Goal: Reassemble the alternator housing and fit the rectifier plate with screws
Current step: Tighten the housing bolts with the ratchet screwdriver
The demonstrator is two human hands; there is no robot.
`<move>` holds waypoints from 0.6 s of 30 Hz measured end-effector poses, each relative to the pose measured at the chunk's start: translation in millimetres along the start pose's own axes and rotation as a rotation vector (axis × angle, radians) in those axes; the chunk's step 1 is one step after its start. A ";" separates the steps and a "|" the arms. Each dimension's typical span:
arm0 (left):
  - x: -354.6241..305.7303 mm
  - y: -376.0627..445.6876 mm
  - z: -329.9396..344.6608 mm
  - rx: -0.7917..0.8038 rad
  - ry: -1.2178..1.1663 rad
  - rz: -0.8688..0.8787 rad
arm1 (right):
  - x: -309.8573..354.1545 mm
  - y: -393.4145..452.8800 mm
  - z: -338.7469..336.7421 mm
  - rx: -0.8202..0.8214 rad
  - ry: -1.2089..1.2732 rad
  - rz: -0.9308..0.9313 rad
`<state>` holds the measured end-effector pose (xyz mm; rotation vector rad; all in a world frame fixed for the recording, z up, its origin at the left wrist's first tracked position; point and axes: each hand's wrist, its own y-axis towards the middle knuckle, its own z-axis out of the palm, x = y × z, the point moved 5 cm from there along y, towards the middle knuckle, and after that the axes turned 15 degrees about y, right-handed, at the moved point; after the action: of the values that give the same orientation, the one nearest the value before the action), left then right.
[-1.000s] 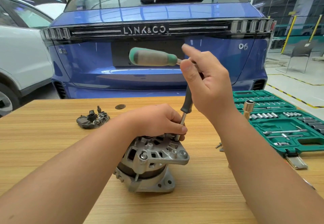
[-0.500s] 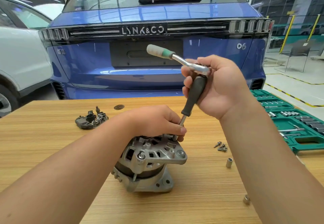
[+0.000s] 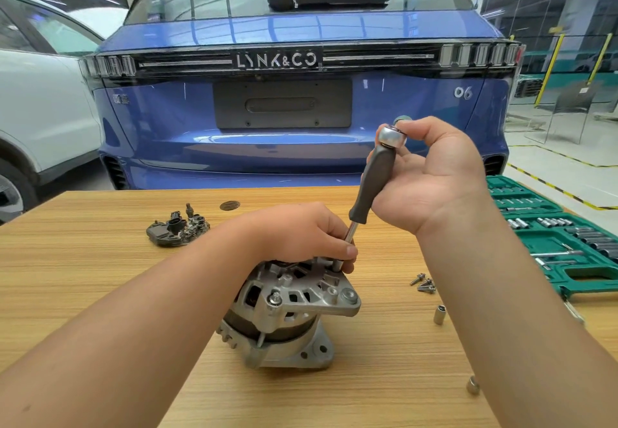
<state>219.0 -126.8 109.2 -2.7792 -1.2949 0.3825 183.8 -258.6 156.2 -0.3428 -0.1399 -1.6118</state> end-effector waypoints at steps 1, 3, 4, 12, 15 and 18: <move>-0.2 -0.1 -0.2 0.000 -0.003 0.001 | -0.2 0.2 -0.1 -0.001 0.014 0.009; -0.4 -0.8 -0.5 0.002 -0.003 0.001 | 0.2 2.2 -0.5 0.013 0.043 0.034; -0.3 -1.0 -0.5 0.005 -0.001 0.001 | 1.1 2.6 0.0 0.025 0.042 0.042; -2.1 -0.9 -0.6 0.012 -0.044 -0.002 | -4.8 -5.8 2.6 0.295 -0.449 -0.875; -2.2 -1.4 -0.5 0.002 -0.020 0.004 | -6.3 -15.0 5.6 0.567 -0.903 -1.387; -1.2 -0.2 0.2 -0.002 -0.041 -0.002 | -2.1 -6.5 7.6 0.697 -1.056 -1.387</move>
<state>218.1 -127.6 109.3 -2.7853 -1.3075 0.4410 178.4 -253.9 163.5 -0.5545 -2.0542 -2.3376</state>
